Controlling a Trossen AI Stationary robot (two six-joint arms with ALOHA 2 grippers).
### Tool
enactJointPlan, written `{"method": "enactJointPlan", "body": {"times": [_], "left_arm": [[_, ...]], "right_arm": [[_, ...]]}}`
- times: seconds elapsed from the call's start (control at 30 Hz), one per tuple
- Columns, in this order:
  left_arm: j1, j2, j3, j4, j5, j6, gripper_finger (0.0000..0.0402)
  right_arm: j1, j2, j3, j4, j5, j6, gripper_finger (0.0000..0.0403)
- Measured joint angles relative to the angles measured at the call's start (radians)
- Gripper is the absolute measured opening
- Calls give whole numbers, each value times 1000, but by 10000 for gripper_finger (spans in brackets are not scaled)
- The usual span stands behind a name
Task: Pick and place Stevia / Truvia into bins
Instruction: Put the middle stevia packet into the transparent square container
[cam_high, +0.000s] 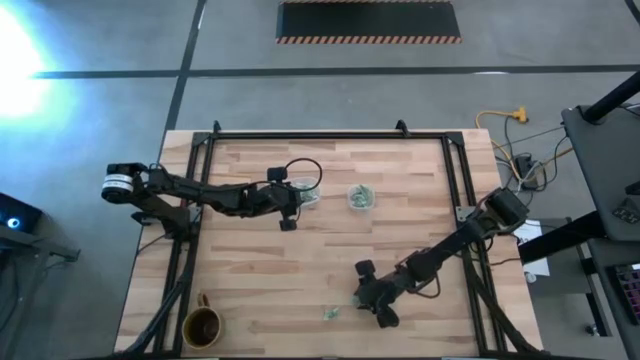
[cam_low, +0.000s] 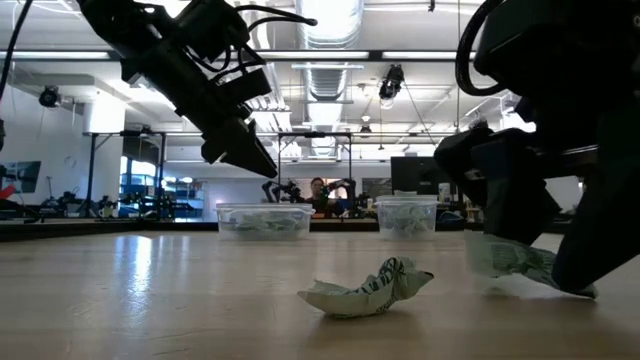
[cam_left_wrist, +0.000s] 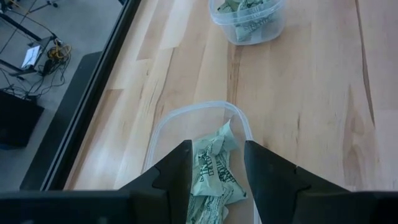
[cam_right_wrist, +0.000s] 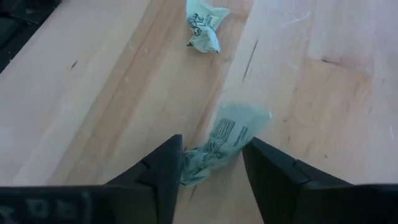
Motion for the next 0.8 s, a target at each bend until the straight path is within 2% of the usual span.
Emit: {"method": "enactJointPlan", "body": {"times": [0.47, 0.8], "left_arm": [[0, 0, 0, 0, 0, 0, 130], [0, 0, 0, 0, 0, 0, 130]], "right_arm": [[-1, -1, 0, 2, 27, -72, 60], [-1, -33, 0, 2, 32, -125, 28]]}}
